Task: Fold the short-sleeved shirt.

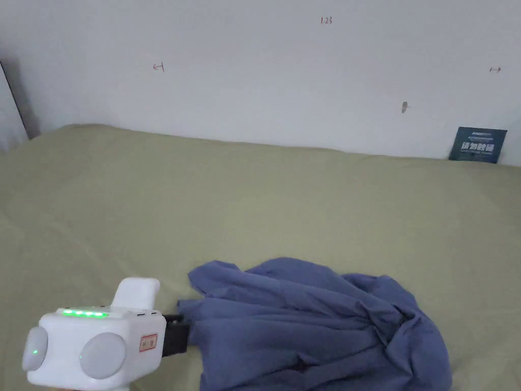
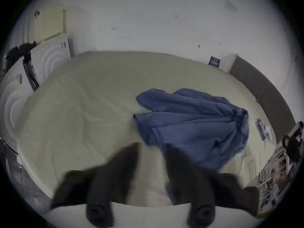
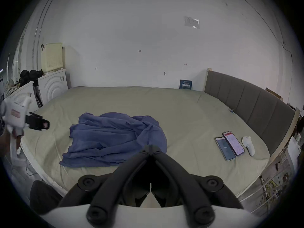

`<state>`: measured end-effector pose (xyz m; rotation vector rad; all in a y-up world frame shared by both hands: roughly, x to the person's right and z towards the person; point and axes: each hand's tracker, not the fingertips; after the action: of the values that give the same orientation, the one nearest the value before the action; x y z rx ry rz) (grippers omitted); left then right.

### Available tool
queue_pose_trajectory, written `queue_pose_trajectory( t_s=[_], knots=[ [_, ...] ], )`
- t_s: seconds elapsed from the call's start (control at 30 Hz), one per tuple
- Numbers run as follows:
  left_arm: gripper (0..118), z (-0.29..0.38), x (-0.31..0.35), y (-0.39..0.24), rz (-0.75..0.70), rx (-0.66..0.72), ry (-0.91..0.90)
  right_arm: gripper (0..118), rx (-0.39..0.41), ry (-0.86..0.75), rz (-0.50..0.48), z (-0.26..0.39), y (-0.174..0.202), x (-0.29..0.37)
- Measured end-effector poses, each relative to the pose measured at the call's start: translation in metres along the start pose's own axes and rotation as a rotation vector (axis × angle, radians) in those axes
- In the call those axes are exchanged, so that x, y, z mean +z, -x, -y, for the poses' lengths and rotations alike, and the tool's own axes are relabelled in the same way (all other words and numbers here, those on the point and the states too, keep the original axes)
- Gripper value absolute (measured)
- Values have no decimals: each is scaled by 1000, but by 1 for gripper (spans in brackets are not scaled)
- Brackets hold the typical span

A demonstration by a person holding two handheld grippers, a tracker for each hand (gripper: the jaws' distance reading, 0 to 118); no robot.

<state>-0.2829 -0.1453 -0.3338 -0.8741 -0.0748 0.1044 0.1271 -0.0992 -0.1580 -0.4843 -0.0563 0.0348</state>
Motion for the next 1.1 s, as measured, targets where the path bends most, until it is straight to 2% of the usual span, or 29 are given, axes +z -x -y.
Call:
queue_pose_trajectory(
  t_s=[0.03, 0.17, 0.3, 0.37, 0.43, 0.5, 0.53, 0.57, 0.67, 0.8, 0.97, 1.1],
  knots=[
    [112, -7, -19, 2, -36, 15, 46, 0, 0, 11, 2, 1, -1, -5],
    [112, -34, -81, 8, -125, 28, 71, 0, 10, 55, 10, 5, -6, -25],
    [111, -45, -127, 3, -134, -1, 118, 0, 29, 84, 20, 10, -9, -39],
    [109, -39, -145, -3, -157, -58, 183, 0, 32, 103, 18, 11, -10, -46],
    [106, -35, -134, -10, -166, -52, 143, 0, 36, 119, 22, 11, -11, -50],
    [78, -34, -120, -9, -121, -56, 137, 0, 40, 119, 20, 11, -13, -54],
    [49, -34, -114, -11, -110, -82, 126, 0, 40, 123, 21, 10, -13, -58],
    [4, -32, -112, -10, -86, -81, 122, 0, 33, 130, 17, 7, -15, -62],
    [4, -28, -109, -8, -83, -70, 131, 0, 10, 132, 3, -4, -21, -77],
    [4, -24, -105, -13, -80, -67, 130, 0, 45, 138, 2, -30, -34, -115],
    [4, -19, -102, -20, -91, -95, 118, 0, 76, 207, -18, -69, -58, -199],
    [4, -20, -102, -19, -89, -94, 119, 0, 35, 317, -107, -84, -71, -252]
  ],
)
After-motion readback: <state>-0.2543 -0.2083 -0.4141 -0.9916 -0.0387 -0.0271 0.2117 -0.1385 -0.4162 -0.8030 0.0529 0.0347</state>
